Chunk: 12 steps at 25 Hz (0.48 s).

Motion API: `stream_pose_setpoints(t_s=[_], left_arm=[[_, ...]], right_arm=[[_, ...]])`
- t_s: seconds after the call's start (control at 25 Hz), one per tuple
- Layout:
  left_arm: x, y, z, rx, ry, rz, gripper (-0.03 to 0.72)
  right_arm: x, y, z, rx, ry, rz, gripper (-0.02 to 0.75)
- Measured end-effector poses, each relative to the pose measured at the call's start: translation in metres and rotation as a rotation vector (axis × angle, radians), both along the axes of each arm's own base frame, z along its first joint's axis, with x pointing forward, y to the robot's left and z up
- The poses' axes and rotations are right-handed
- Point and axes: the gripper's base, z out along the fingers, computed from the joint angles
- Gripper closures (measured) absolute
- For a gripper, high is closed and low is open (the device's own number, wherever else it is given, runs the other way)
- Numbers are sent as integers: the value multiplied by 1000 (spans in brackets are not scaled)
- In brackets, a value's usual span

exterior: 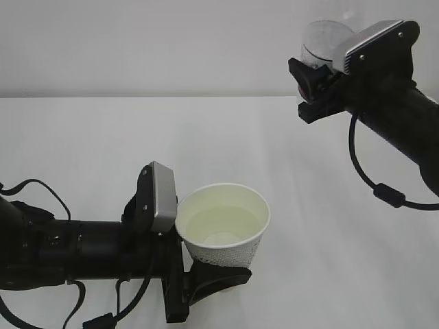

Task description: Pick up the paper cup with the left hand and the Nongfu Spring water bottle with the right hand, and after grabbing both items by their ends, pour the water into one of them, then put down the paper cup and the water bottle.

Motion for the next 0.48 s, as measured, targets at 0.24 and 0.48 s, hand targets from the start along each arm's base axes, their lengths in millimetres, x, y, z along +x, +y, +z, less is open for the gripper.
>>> stream_pose_setpoints(t_s=[0.24, 0.48], left_arm=[[0, 0, 0, 0, 0, 0, 179], [0, 0, 0, 0, 0, 0, 179]], right_arm=[[3, -7, 0, 53, 26, -78, 251], [5, -13, -1, 96, 51, -142, 252]])
